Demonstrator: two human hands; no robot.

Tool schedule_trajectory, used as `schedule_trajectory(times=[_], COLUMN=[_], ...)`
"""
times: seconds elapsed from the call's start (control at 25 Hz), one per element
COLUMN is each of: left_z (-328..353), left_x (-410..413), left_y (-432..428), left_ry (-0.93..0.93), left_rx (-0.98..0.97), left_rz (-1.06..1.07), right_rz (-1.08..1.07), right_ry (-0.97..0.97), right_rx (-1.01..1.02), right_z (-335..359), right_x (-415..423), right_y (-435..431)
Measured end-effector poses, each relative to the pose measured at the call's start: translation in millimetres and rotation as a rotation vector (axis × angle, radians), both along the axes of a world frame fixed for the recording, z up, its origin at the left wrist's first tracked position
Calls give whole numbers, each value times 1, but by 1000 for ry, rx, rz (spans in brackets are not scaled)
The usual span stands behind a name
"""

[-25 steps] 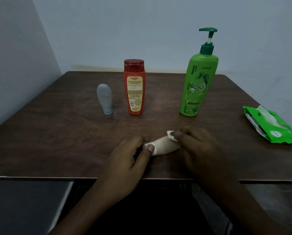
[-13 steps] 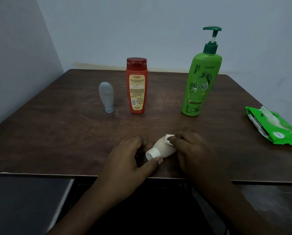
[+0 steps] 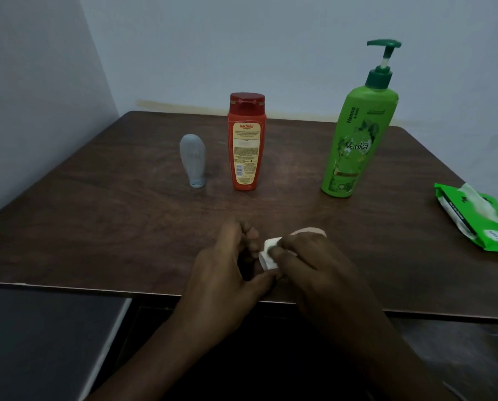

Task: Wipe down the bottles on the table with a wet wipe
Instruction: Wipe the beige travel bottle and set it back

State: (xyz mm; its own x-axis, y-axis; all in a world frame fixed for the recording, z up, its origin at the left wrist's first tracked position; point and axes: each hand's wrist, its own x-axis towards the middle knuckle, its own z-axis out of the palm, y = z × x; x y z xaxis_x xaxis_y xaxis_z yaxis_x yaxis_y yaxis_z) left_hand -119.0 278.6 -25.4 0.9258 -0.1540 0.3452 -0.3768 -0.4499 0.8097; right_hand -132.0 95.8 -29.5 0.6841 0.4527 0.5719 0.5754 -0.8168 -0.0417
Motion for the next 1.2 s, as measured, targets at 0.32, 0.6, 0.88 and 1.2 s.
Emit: schedule_trajectory(times=[0.32,0.6,0.88,1.2], left_z=[-2,-4,-11,-8], left_x=[2,5,8,7], left_y=[-1,1,3,3], left_ry=[-36,-16,-96,-79], left_rx=[5,-29,18,12], left_rz=[20,-1,22,24], right_rz=[-208,-140,-41,-188], right_ry=[-8,2,-14,-1], right_rx=[100,39,-1,85], right_z=[-9,-9,-7,-10], right_x=[19,20,1,18], right_y=[-20,-32,-17,-35])
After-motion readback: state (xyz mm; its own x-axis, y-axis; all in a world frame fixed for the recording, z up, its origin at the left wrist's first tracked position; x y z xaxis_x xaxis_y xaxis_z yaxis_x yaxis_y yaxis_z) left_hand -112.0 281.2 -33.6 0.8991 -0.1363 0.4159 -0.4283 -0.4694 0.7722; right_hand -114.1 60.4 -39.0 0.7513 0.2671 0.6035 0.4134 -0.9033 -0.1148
